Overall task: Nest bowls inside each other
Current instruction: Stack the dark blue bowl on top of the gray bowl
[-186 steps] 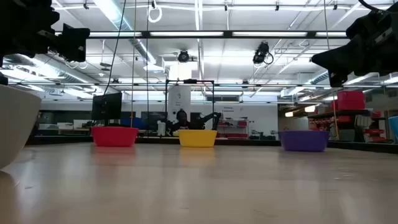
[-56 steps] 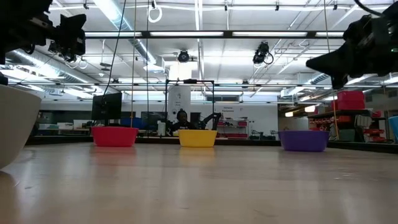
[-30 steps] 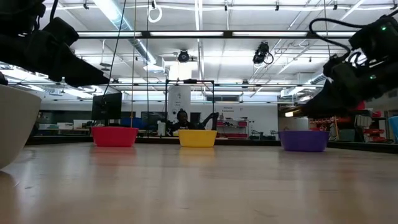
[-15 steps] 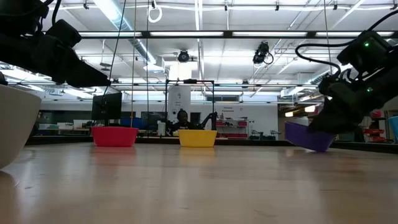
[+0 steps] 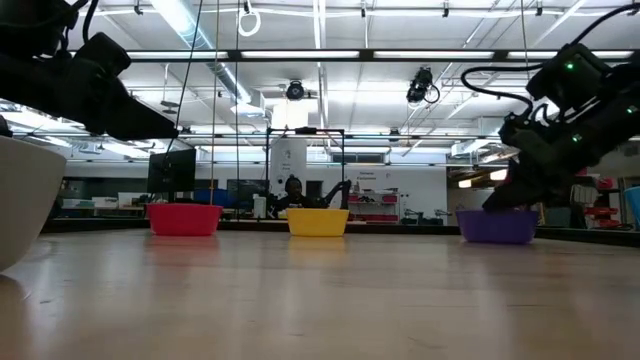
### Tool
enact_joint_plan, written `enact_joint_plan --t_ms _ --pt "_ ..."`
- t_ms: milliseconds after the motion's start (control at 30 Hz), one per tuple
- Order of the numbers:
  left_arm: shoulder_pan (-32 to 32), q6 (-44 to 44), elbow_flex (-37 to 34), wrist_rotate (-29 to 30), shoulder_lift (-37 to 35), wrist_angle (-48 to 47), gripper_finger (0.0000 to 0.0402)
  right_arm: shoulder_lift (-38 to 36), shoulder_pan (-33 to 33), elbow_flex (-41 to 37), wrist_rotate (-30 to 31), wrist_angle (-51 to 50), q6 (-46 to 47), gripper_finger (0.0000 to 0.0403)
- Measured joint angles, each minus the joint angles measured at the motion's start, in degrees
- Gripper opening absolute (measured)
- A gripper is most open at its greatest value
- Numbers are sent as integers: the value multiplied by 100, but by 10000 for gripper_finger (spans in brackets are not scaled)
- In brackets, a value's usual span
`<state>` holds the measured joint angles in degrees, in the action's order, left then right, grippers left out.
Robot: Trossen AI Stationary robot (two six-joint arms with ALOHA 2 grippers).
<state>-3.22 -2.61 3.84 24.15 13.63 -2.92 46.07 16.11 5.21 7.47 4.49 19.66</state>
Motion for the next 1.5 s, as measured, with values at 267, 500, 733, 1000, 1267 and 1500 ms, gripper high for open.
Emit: enact_joint_plan --t_ms 267,500,733,1000,1267,1500 --pt "0 -62 0 69 0 -9 263 636 -38 492 -239 -179 -9 3" --pt "0 -95 0 72 0 -12 263 1111 -484 979 -295 614 -193 1" --pt "0 -107 2 74 0 -21 263 1381 -1137 1770 -53 -60 -314 1" --pt "0 -147 2 74 0 -59 263 1440 -2118 2126 522 -504 -89 0" --pt "0 -149 2 299 0 -66 263 1441 -3129 2516 1393 -1395 440 0" --pt "2 -217 2 325 0 -66 263 1442 -3923 3115 1864 -1946 705 0"
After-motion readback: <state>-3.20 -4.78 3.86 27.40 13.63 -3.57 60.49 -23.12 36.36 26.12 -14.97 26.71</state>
